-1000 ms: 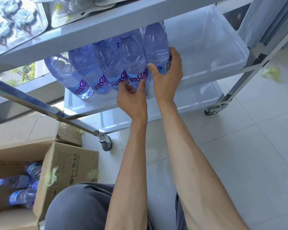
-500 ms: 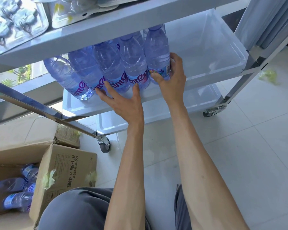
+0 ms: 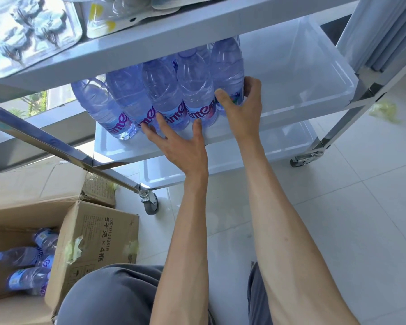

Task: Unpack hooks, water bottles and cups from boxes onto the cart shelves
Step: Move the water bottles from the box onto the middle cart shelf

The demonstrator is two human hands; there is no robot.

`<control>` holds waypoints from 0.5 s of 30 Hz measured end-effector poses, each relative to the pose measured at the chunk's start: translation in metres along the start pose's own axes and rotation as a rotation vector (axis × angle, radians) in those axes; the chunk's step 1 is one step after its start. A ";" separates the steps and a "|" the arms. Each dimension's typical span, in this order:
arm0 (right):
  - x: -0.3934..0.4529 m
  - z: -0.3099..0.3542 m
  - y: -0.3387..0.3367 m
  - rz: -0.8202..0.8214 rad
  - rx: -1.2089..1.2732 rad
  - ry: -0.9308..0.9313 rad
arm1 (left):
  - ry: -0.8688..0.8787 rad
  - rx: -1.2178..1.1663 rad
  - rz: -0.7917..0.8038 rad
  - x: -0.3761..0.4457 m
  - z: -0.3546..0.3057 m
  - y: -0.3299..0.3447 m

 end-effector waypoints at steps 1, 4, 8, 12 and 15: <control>0.001 0.001 0.000 -0.001 -0.005 -0.007 | -0.001 0.002 -0.004 0.000 0.000 0.000; -0.002 -0.004 0.000 0.054 0.052 0.001 | 0.001 0.024 -0.008 -0.001 -0.001 -0.001; -0.006 0.001 0.001 0.032 0.082 0.028 | -0.002 0.045 -0.009 -0.003 -0.002 0.000; -0.009 0.006 0.000 -0.060 0.041 0.035 | -0.033 0.049 -0.001 -0.003 -0.005 0.000; -0.006 0.007 -0.002 -0.021 0.015 -0.017 | -0.054 0.055 0.007 -0.003 -0.005 0.001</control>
Point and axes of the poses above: each hand's wrist, its own x-axis towards the middle knuckle, its own y-axis out of the palm, z = x × y, the point moved 9 cm from there along x, towards the middle knuckle, and after that the axes turned 14 degrees about -y, right-handed, at the moved point
